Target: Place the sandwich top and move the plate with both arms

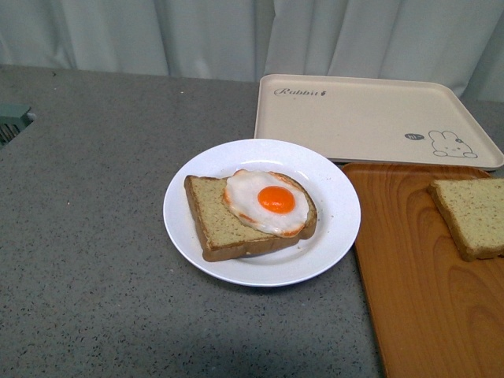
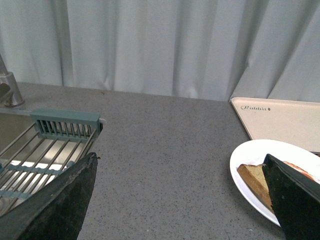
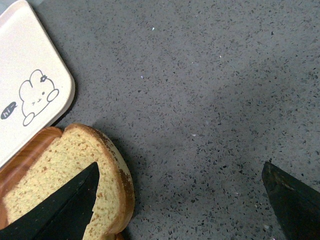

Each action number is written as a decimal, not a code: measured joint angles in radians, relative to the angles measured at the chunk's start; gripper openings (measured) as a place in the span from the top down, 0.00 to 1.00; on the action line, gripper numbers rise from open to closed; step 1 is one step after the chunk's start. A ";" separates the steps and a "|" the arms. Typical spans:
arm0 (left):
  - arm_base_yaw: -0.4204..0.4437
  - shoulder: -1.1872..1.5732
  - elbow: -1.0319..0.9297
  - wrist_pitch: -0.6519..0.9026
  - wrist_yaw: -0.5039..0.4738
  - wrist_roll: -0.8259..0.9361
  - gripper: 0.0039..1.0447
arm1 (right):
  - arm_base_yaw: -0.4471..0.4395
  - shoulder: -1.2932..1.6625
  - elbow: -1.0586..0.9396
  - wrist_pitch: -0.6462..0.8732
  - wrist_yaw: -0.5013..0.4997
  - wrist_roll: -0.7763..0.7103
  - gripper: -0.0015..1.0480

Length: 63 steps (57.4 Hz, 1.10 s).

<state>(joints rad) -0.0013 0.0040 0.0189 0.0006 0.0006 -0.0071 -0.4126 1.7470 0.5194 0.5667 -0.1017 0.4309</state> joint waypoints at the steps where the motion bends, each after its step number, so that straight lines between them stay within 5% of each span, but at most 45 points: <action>1: 0.000 0.000 0.000 0.000 0.000 0.000 0.06 | 0.001 0.005 0.002 0.001 0.000 0.000 0.09; 63: 0.000 0.000 0.000 0.000 0.000 0.000 0.06 | 0.047 0.201 0.060 0.141 -0.084 0.160 0.09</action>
<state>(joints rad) -0.0013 0.0040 0.0189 0.0006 0.0006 -0.0071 -0.3653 1.9480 0.5789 0.7078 -0.1856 0.5911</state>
